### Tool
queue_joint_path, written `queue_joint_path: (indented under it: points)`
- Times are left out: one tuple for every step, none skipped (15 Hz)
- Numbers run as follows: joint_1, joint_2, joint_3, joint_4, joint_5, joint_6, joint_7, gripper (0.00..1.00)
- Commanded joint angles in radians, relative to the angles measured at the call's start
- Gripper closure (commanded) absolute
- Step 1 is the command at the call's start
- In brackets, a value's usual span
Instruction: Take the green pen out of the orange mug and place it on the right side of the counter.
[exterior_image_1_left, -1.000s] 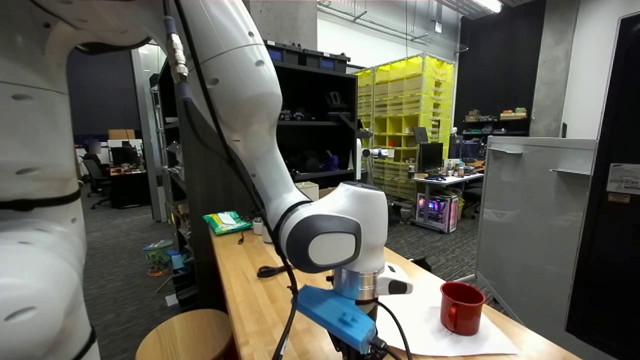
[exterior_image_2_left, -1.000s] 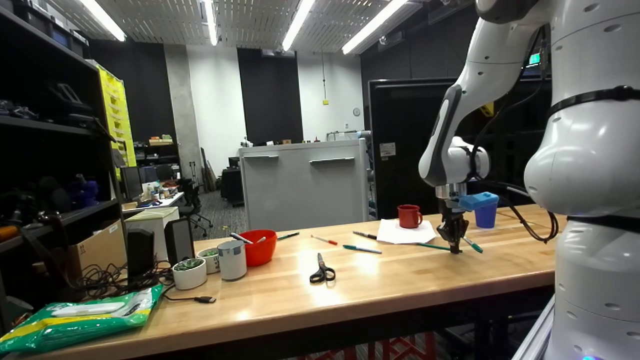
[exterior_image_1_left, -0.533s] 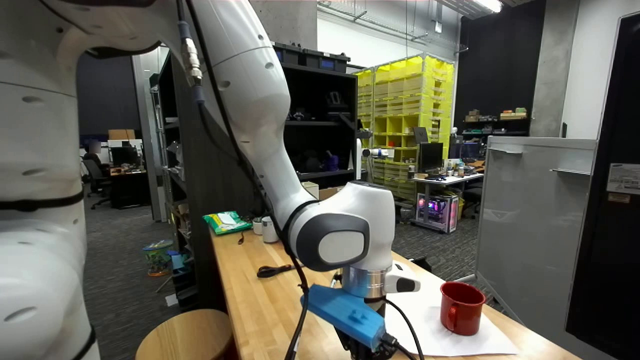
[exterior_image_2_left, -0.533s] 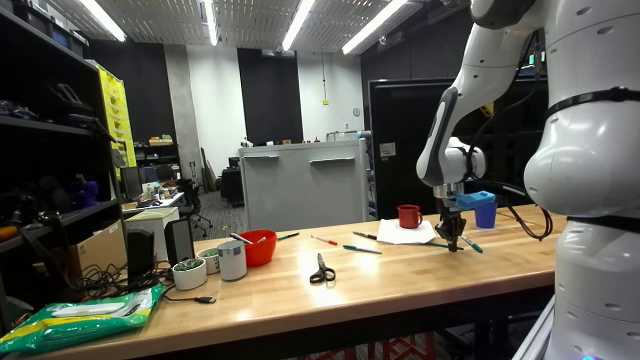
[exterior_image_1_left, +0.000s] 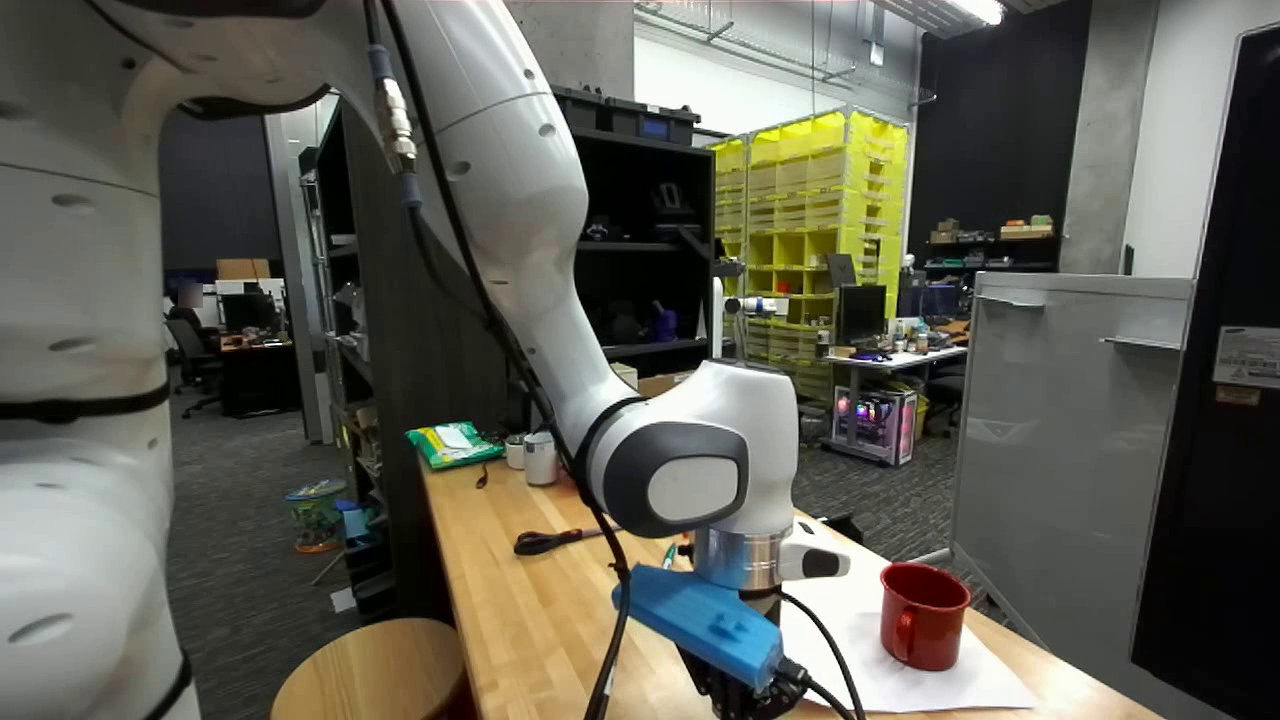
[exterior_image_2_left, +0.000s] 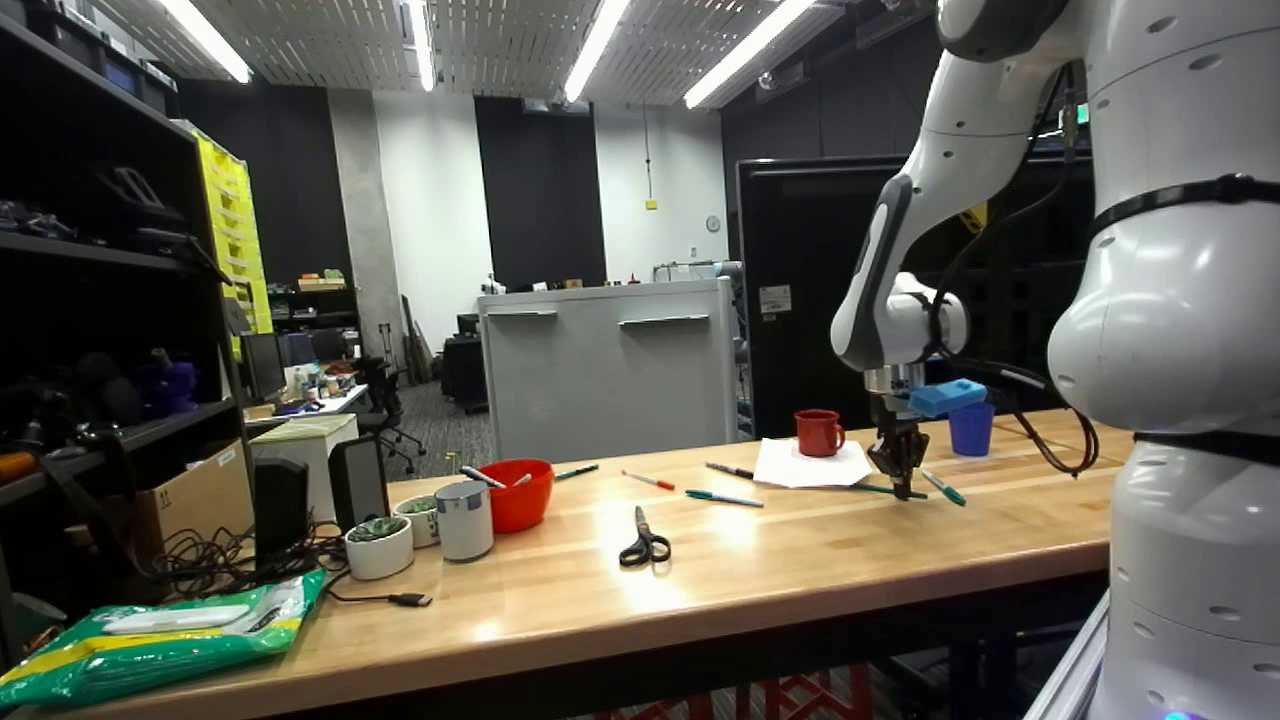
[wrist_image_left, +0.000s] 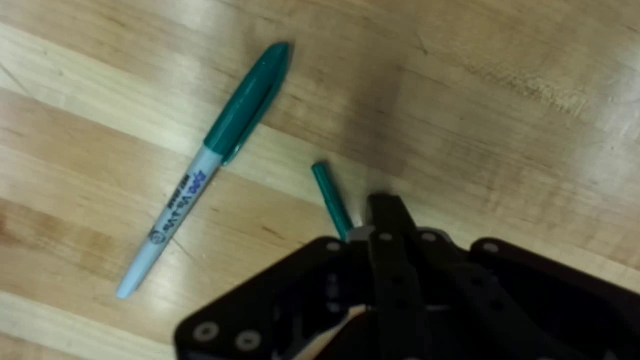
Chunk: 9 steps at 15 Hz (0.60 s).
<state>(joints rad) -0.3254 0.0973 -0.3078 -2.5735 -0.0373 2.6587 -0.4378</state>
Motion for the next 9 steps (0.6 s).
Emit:
queue_joint_path:
  points:
    - [-0.01,-0.031,0.0,0.007,-0.02,-0.019,-0.003,1.0]
    - [-0.009,-0.037,-0.001,0.009,-0.025,-0.02,0.0,1.0]
    - [-0.008,-0.046,-0.003,0.01,-0.036,-0.02,0.008,1.0]
    - [-0.008,-0.05,-0.005,0.013,-0.044,-0.02,0.012,1.0]
    - [-0.009,-0.052,-0.007,0.018,-0.049,-0.02,0.012,1.0]
    - [-0.01,-0.054,-0.008,0.024,-0.049,-0.019,0.008,1.0]
    - [-0.011,-0.051,-0.006,0.032,-0.04,-0.018,-0.002,1.0]
    - [-0.012,-0.047,-0.003,0.043,-0.026,-0.019,-0.012,1.0]
    - [-0.013,-0.043,-0.001,0.052,-0.017,-0.019,-0.019,1.0]
